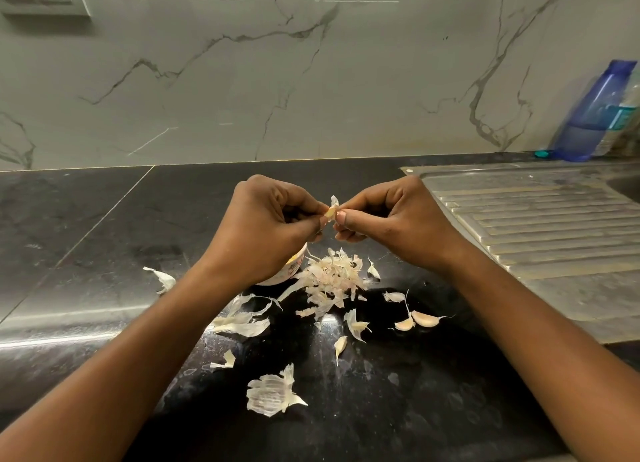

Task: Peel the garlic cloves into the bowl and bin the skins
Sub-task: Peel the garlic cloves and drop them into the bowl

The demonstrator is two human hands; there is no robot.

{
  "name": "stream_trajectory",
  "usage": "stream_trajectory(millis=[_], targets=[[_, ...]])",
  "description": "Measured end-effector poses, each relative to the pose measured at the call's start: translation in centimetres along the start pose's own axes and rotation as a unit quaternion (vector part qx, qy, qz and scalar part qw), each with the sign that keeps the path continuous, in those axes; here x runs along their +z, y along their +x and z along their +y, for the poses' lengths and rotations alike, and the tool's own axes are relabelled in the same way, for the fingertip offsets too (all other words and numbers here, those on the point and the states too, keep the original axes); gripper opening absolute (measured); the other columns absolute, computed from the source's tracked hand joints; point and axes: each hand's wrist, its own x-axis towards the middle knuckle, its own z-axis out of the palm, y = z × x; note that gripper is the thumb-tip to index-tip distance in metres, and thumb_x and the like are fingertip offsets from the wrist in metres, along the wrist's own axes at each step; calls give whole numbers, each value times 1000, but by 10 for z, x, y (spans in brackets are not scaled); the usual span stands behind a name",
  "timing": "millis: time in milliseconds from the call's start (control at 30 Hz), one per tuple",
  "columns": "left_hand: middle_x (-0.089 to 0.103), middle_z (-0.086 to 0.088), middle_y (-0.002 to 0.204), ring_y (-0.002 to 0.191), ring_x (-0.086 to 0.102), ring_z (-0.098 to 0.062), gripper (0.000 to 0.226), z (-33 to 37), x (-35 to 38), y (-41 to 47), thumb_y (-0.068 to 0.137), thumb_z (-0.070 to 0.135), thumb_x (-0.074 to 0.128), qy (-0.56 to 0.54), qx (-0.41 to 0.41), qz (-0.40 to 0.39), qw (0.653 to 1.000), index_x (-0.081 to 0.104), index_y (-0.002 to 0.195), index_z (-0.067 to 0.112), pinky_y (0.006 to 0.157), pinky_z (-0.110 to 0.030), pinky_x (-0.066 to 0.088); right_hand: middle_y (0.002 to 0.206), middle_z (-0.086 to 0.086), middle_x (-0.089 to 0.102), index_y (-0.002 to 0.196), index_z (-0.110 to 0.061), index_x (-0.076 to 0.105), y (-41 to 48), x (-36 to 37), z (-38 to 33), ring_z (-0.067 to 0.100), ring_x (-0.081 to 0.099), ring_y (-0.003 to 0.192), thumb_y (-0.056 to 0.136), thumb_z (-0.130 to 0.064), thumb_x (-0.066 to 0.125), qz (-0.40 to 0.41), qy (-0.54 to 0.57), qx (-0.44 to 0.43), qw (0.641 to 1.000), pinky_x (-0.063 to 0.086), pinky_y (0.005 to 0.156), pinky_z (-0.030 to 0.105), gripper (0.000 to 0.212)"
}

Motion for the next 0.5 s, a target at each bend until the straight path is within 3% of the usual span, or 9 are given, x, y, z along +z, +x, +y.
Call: stream_trajectory(millis=[500], targets=[[80, 5, 87, 76, 78, -5, 13, 1, 0, -1, 90, 9, 81, 7, 4, -10, 1000, 83, 102, 13, 73, -28, 66, 89, 8, 82, 106, 0, 81, -1, -4, -1, 22, 81, 80, 94, -9, 78, -9, 21, 2, 1000, 65, 73, 29, 15]])
